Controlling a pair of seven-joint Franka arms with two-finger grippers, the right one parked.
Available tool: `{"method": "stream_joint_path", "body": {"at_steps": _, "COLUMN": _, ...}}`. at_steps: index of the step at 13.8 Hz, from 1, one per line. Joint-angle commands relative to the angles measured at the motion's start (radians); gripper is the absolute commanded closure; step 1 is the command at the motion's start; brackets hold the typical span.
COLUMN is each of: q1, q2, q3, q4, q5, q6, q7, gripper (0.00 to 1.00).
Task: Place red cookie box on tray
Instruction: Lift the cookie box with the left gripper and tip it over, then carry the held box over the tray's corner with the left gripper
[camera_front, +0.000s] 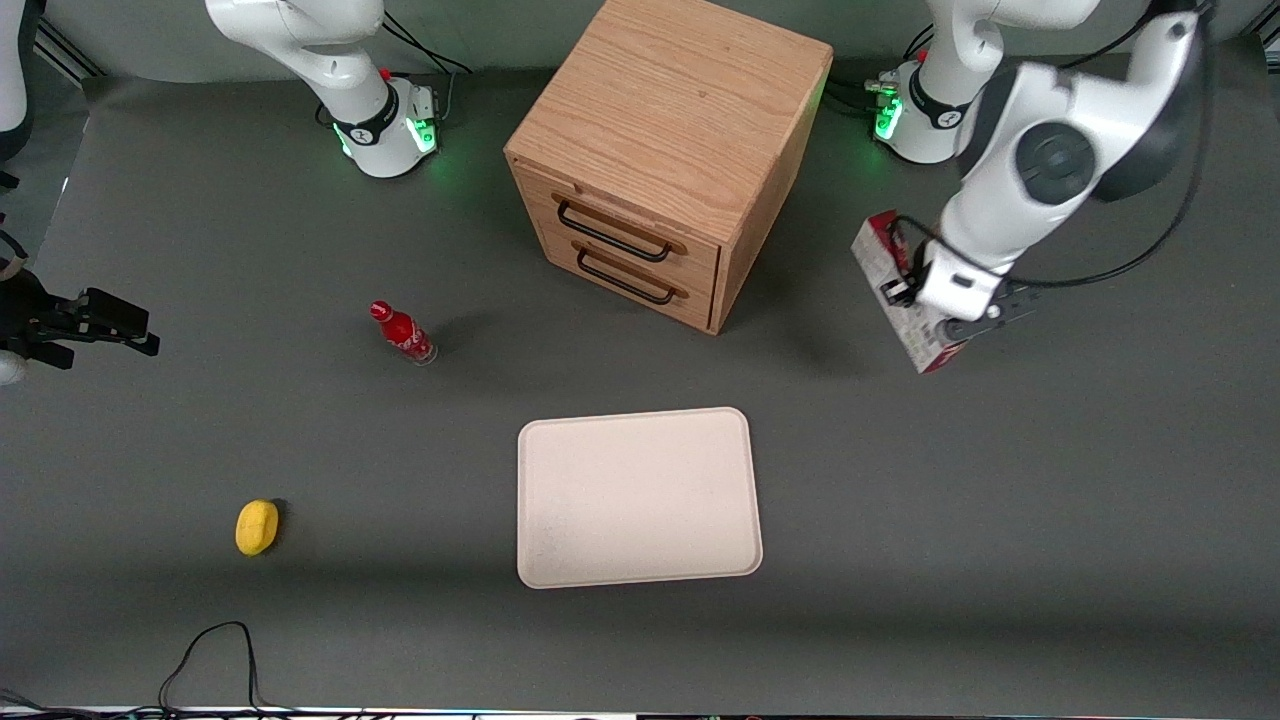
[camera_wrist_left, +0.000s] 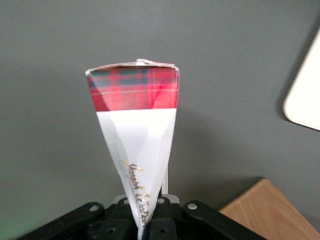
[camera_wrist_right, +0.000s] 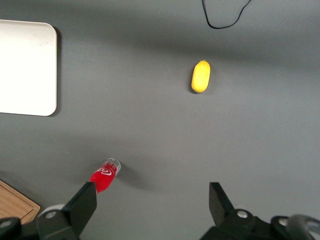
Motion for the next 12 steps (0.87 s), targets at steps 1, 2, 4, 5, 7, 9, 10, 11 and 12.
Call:
{"method": "stream_joint_path", "body": {"at_steps": 1, "q1": 0.011, "q2": 0.037, "q3": 0.039, "q4": 0.269, "q5": 0.006, "q6": -0.238, "q7": 0.106, "gripper": 1.0}}
{"method": "stream_joint_path", "body": {"at_steps": 2, "q1": 0.013, "q2": 0.047, "q3": 0.063, "q4": 0.335, "q5": 0.005, "q6": -0.281, "q7": 0.14, "gripper": 1.0}}
{"method": "stream_joint_path", "body": {"at_steps": 4, "q1": 0.023, "q2": 0.076, "q3": 0.079, "q4": 0.445, "q5": 0.003, "q6": -0.344, "q7": 0.193, "gripper": 1.0}}
{"method": "stream_joint_path", "body": {"at_steps": 5, "q1": 0.034, "q2": 0.106, "q3": 0.085, "q4": 0.501, "q5": -0.006, "q6": -0.373, "q7": 0.219, "gripper": 1.0}}
{"method": "stream_joint_path", "body": {"at_steps": 7, "q1": 0.036, "q2": 0.174, "q3": 0.085, "q4": 0.603, "q5": -0.015, "q6": -0.416, "q7": 0.224, "gripper": 1.0}}
{"method": "stream_joint_path", "body": {"at_steps": 9, "q1": 0.03, "q2": 0.256, "q3": 0.082, "q4": 0.704, "q5": -0.05, "q6": -0.439, "q7": 0.206, "gripper": 1.0}}
{"method": "stream_joint_path", "body": {"at_steps": 10, "q1": 0.026, "q2": 0.313, "q3": 0.081, "q4": 0.759, "q5": -0.07, "q6": -0.447, "q7": 0.183, "gripper": 1.0}}
{"method": "stream_joint_path", "body": {"at_steps": 11, "q1": 0.02, "q2": 0.377, "q3": 0.076, "q4": 0.823, "q5": -0.081, "q6": -0.446, "q7": 0.14, "gripper": 1.0}}
{"method": "stream_joint_path", "body": {"at_steps": 12, "q1": 0.002, "q2": 0.449, "q3": 0.065, "q4": 0.9, "q5": -0.083, "q6": -0.444, "q7": 0.1, "gripper": 1.0}}
